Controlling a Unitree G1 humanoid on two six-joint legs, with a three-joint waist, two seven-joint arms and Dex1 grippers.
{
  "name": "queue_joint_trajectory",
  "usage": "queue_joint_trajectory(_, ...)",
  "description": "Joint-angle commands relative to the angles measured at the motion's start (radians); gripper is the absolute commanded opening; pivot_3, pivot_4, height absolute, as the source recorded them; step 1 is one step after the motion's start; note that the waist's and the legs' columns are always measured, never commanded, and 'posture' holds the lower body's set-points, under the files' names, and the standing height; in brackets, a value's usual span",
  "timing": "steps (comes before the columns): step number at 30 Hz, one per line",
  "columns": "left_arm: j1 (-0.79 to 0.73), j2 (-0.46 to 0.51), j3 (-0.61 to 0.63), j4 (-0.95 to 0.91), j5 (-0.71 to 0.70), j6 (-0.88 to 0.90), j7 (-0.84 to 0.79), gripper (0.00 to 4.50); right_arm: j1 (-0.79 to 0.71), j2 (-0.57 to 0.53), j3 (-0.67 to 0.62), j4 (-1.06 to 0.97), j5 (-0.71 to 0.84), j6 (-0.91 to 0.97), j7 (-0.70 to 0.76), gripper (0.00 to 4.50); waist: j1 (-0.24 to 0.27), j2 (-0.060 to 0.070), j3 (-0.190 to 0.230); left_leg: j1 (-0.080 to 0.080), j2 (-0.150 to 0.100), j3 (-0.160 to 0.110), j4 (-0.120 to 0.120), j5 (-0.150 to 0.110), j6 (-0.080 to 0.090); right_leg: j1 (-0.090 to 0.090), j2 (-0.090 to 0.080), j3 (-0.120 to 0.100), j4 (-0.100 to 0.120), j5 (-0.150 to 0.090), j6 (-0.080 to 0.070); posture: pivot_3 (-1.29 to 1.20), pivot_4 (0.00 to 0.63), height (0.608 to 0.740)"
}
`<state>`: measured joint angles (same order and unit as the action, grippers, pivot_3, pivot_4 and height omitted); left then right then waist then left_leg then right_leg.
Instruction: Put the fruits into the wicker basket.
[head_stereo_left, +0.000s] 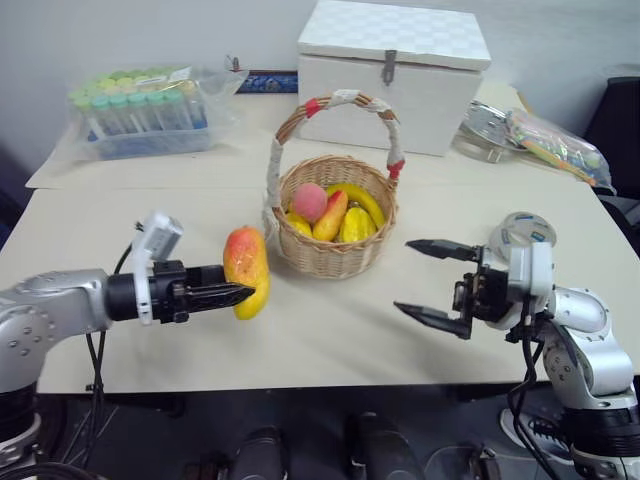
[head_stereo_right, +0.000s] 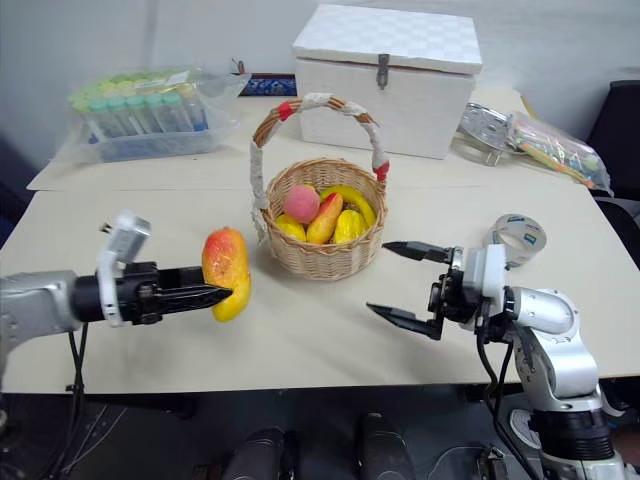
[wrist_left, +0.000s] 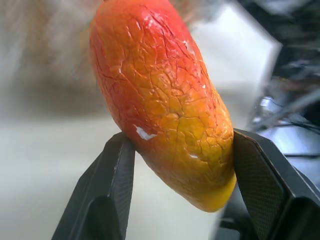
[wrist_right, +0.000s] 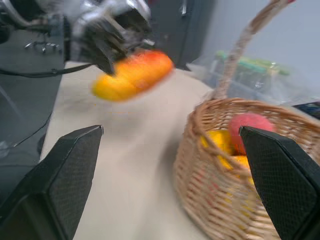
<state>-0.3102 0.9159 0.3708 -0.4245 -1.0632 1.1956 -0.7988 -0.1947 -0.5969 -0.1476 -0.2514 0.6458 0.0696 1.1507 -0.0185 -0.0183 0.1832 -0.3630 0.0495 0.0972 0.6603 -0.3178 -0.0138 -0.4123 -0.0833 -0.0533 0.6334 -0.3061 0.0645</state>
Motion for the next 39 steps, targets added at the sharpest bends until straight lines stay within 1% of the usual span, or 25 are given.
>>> queue_joint_trajectory(1, -0.051, -0.007, -0.010, -0.042, -0.030, -0.078, -0.054, 2.55, -0.016, 0.018, -0.057, -0.041, 0.064, 0.041, -0.078, 4.50, 0.006, 0.000, 0.000, 0.000, 0.000, 0.000, 0.000, 0.000, 0.000, 0.000, 0.000, 0.000, 0.000, 0.000, 0.000, 0.00, 0.150, 0.740)
queue_joint_trajectory(2, -0.159, -0.101, -0.086, 0.000, 0.053, -0.156, 0.018, 2.55, -0.032, 0.027, -0.069, -0.022, 0.080, 0.059, -0.106, 4.50, 0.009, 0.000, 0.000, 0.000, 0.000, 0.000, 0.000, 0.000, 0.001, 0.001, 0.000, 0.000, 0.000, 0.000, 0.000, 0.00, 0.150, 0.740)
queue_joint_trajectory(3, -0.272, -0.206, -0.145, 0.074, 0.103, -0.165, 0.134, 2.55, -0.049, 0.037, -0.079, 0.004, 0.085, 0.065, -0.126, 4.50, 0.021, 0.001, 0.001, 0.000, -0.001, 0.000, 0.000, 0.000, 0.001, 0.001, 0.000, 0.000, 0.000, 0.000, 0.000, 0.00, 0.150, 0.740)
queue_joint_trajectory(4, -0.356, -0.290, -0.209, 0.143, 0.176, -0.198, 0.208, 2.55, -0.063, 0.043, -0.084, 0.030, 0.085, 0.065, -0.133, 4.50, 0.031, 0.001, 0.001, 0.001, -0.002, -0.001, 0.000, 0.002, 0.003, 0.002, -0.001, -0.001, 0.000, 0.001, 0.001, 0.00, 0.150, 0.740)
queue_joint_trajectory(5, -0.419, -0.354, -0.268, 0.214, 0.250, -0.218, 0.266, 2.55, -0.075, 0.047, -0.086, 0.053, 0.079, 0.061, -0.133, 4.50, 0.045, 0.000, 0.000, 0.000, -0.003, -0.003, 0.002, 0.002, 0.004, 0.003, 0.000, -0.001, -0.001, 0.003, 0.003, 0.00, 0.150, 0.740)
queue_joint_trajectory(7, -0.464, -0.403, -0.322, 0.294, 0.339, -0.237, 0.305, 2.55, -0.084, 0.051, -0.083, 0.070, 0.067, 0.053, -0.123, 4.50, 0.040, 0.000, 0.000, -0.006, -0.003, -0.002, 0.004, 0.003, 0.006, 0.002, 0.004, 0.000, -0.006, 0.008, 0.007, 0.00, 0.150, 0.740)
queue_joint_trajectory(9, -0.494, -0.437, -0.344, 0.351, 0.383, -0.255, 0.331, 2.55, -0.086, 0.056, -0.082, 0.073, 0.062, 0.048, -0.120, 4.50, 0.028, 0.000, 0.000, -0.005, -0.003, 0.004, 0.003, 0.003, 0.007, 0.001, 0.004, 0.003, -0.006, 0.009, 0.007, 0.00, 0.150, 0.740)
queue_joint_trajectory(11, -0.514, -0.465, -0.369, 0.380, 0.410, -0.266, 0.332, 2.55, -0.086, 0.058, -0.083, 0.079, 0.060, 0.046, -0.121, 4.50, 0.016, 0.000, 0.000, -0.008, -0.002, 0.005, 0.002, 0.001, 0.008, -0.003, 0.005, 0.004, -0.006, 0.009, 0.008, 0.00, 0.150, 0.740)
queue_joint_trajectory(13, -0.516, -0.481, -0.382, 0.371, 0.409, -0.239, 0.323, 2.55, -0.087, 0.058, -0.088, 0.090, 0.061, 0.048, -0.125, 4.50, 0.016, 0.000, 0.000, -0.012, -0.002, 0.007, 0.002, 0.001, 0.008, -0.009, 0.006, 0.002, -0.006, 0.009, 0.008, 0.00, 0.150, 0.740)
queue_joint_trajectory(14, -0.511, -0.485, -0.385, 0.359, 0.406, -0.231, 0.315, 3.25, -0.092, 0.055, -0.091, 0.102, 0.060, 0.055, -0.129, 4.50, 0.017, 0.000, 0.000, -0.015, -0.002, 0.008, 0.002, 0.001, 0.008, -0.012, 0.005, 0.002, -0.005, 0.009, 0.008, 0.00, 0.150, 0.740)
queue_joint_trajectory(15, -0.507, -0.490, -0.382, 0.350, 0.403, -0.228, 0.314, 3.51, -0.098, 0.052, -0.092, 0.113, 0.059, 0.062, -0.134, 4.50, 0.017, 0.000, 0.000, -0.016, -0.002, 0.008, 0.003, 0.001, 0.008, -0.013, 0.005, 0.002, -0.004, 0.009, 0.008, 0.00, 0.150, 0.740)
queue_joint_trajectory(18, -0.477, -0.489, -0.373, 0.300, 0.403, -0.231, 0.316, 4.41, -0.146, 0.046, -0.093, 0.174, 0.057, 0.088, -0.154, 4.50, 0.016, -0.001, 0.000, -0.015, -0.002, 0.010, 0.006, 0.002, 0.009, -0.013, 0.005, 0.002, -0.004, 0.010, 0.010, 0.00, 0.150, 0.740)
queue_joint_trajectory(19, -0.463, -0.482, -0.367, 0.273, 0.397, -0.243, 0.299, 4.46, -0.174, 0.046, -0.090, 0.205, 0.044, 0.088, -0.162, 4.50, 0.016, -0.001, 0.000, -0.014, -0.003, 0.011, 0.006, 0.002, 0.010, -0.013, 0.005, 0.003, -0.004, 0.010, 0.010, 0.00, 0.150, 0.740)
queue_joint_trajectory(21, -0.428, -0.461, -0.342, 0.210, 0.367, -0.257, 0.258, 4.46, -0.251, 0.051, -0.081, 0.289, 0.014, 0.086, -0.186, 4.50, 0.012, -0.001, 0.000, -0.012, -0.003, 0.013, 0.006, 0.004, 0.010, -0.013, 0.005, 0.004, -0.003, 0.011, 0.011, 0.00, 0.150, 0.740)
queue_joint_trajectory(23, -0.378, -0.419, -0.303, 0.138, 0.344, -0.285, 0.201, 4.46, -0.360, 0.032, -0.032, 0.427, -0.072, 0.120, -0.225, 4.50, 0.003, -0.001, 0.000, -0.009, -0.003, 0.015, 0.006, 0.005, 0.009, -0.013, 0.004, 0.007, 0.000, 0.012, 0.010, 0.00, 0.150, 0.740)
queue_joint_trajectory(24, -0.347, -0.388, -0.274, 0.103, 0.331, -0.298, 0.170, 4.46, -0.425, 0.023, -0.001, 0.515, -0.120, 0.124, -0.220, 4.50, -0.001, -0.001, 0.000, -0.008, -0.002, 0.016, 0.005, 0.005, 0.009, -0.013, 0.004, 0.008, 0.000, 0.012, 0.010, 0.00, 0.150, 0.740)
queue_joint_trajectory(27, -0.290, -0.325, -0.203, 0.047, 0.281, -0.302, 0.116, 4.46, -0.566, 0.035, 0.036, 0.705, -0.167, 0.088, -0.136, 4.50, -0.012, -0.001, 0.000, -0.008, -0.001, 0.017, 0.003, 0.006, 0.007, -0.015, 0.005, 0.011, 0.003, 0.010, 0.008, 0.00, 0.150, 0.740)
queue_joint_trajectory(29, -0.197, -0.241, -0.083, -0.024, 0.221, -0.320, 0.031, 4.46, -0.726, 0.069, 0.083, 0.937, -0.240, 0.014, -0.057, 4.50, -0.024, 0.000, 0.000, -0.009, 0.000, 0.016, 0.002, 0.006, 0.006, -0.016, 0.006, 0.014, 0.003, 0.009, 0.006, 0.00, 0.150, 0.740)
queue_joint_trajectory(32, -0.048, -0.152, 0.026, -0.092, 0.214, -0.396, -0.082, 4.46, -0.887, 0.113, 0.107, 1.197, -0.303, -0.081, 0.049, 4.50, -0.039, 0.000, 0.002, -0.009, 0.000, 0.019, 0.001, 0.006, 0.005, -0.018, 0.007, 0.018, 0.004, 0.009, 0.006, 0.00, 0.150, 0.740)
queue_joint_trajectory(35, 0.088, -0.126, 0.110, -0.134, 0.185, -0.410, -0.103, 4.46, -0.987, 0.157, 0.083, 1.336, -0.310, -0.140, 0.150, 4.50, -0.036, 0.000, 0.002, -0.009, 0.000, 0.018, 0.000, 0.006, 0.005, -0.017, 0.006, 0.018, 0.004, 0.009, 0.006, 0.00, 0.150, 0.740)
queue_joint_trajectory(37, 0.175, -0.134, 0.149, -0.164, 0.167, -0.411, -0.092, 4.46, -1.033, 0.177, 0.075, 1.395, -0.323, -0.157, 0.191, 4.50, -0.035, 0.000, 0.003, -0.009, 0.000, 0.018, 0.001, 0.005, 0.006, -0.016, 0.005, 0.017, 0.004, 0.009, 0.006, 0.00, 0.150, 0.740)
queue_joint_trajectory(38, 0.216, -0.140, 0.160, -0.179, 0.169, -0.419, -0.086, 4.49, -1.052, 0.184, 0.075, 1.419, -0.332, -0.155, 0.210, 4.32, -0.034, 0.000, 0.003, -0.010, 0.000, 0.017, 0.002, 0.005, 0.007, -0.016, 0.004, 0.017, 0.003, 0.009, 0.006, 0.00, 0.150, 0.740)
queue_joint_trajectory(39, 0.257, -0.150, 0.169, -0.196, 0.169, -0.428, -0.076, 4.50, -1.067, 0.189, 0.075, 1.440, -0.341, -0.155, 0.223, 4.03, -0.031, 0.000, 0.003, -0.010, -0.001, 0.016, 0.002, 0.005, 0.007, -0.016, 0.003, 0.017, 0.004, 0.009, 0.006, 0.00, 0.150, 0.740)
